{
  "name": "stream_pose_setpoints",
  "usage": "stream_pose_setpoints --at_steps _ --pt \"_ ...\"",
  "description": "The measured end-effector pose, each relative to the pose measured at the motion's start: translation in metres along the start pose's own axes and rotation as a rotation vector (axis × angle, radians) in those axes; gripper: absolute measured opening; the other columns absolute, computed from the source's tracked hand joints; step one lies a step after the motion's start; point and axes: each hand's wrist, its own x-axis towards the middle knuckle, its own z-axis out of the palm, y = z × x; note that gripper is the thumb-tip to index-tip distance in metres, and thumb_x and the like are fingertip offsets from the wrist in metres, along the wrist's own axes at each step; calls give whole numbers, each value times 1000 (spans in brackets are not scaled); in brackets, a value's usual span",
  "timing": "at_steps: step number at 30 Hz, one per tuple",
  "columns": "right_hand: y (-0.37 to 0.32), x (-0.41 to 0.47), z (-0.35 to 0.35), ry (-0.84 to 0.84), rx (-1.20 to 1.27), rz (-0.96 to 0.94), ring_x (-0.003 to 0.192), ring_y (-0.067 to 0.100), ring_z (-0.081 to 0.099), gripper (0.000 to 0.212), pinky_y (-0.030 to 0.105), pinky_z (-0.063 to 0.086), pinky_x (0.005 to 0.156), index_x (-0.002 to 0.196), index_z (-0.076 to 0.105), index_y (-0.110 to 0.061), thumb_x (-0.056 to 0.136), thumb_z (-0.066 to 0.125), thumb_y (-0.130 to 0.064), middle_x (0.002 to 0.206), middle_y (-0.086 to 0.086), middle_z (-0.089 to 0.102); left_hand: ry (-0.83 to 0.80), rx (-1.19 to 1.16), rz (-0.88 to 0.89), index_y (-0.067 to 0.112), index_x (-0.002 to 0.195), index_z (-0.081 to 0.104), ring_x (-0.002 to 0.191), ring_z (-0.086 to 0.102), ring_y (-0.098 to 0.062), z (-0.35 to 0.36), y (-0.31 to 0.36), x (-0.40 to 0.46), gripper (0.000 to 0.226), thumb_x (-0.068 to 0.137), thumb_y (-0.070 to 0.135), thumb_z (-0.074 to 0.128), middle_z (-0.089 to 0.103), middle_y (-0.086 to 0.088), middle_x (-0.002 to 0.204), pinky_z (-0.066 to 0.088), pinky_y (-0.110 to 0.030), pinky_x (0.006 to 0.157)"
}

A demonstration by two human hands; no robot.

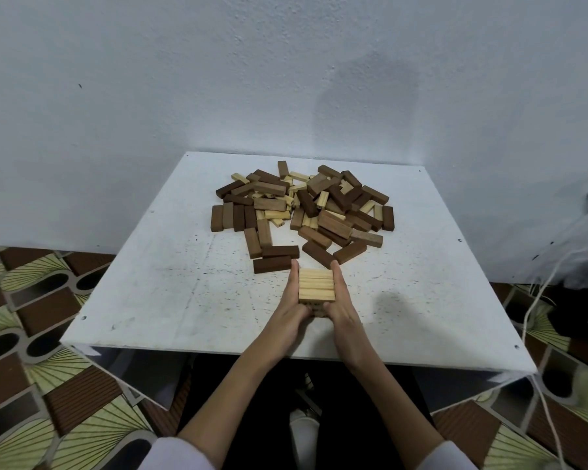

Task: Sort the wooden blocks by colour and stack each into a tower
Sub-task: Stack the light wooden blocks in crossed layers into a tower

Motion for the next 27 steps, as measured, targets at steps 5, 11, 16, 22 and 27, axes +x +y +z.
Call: stream_pose_setpoints --at_steps 5,11,16,22,27 --pt "0 0 1 13 -16 -1 143 3 8 74 35 15 119 150 2 -31 80 27 -31 157 -14 4 -5 23 7 31 149 -3 111 31 18 -1 0 -3 70 96 -3 27 20 19 139 27 9 76" --pt "0 -1 0 25 -9 8 142 1 9 74 32 15 118 150 4 -31 80 27 -30 157 -14 5 4 27 24 31 149 -1 114 30 18 -2 -3 -3 66 98 0 25 20 19 141 26 9 80" --pt "-1 -1 0 29 -22 6 142 2 9 73 30 15 118 150 4 -31 80 26 -30 157 -14 6 17 64 40 34 149 -4 129 21 6 -1 -5 -3 63 100 4 23 17 18 146 21 10 85" --pt "0 -1 1 36 -33 5 142 3 9 71 28 15 118 150 4 -31 82 24 -32 157 -13 6 34 62 49 35 149 -4 131 21 3 -1 -6 -2 63 100 5 24 14 13 153 20 -5 98" --pt "3 1 -2 33 -10 -10 141 -1 10 76 27 16 117 150 5 -28 79 32 -27 156 -16 7 57 -67 54 25 150 2 108 34 19 0 -2 0 73 92 -8 32 23 10 145 34 5 77"
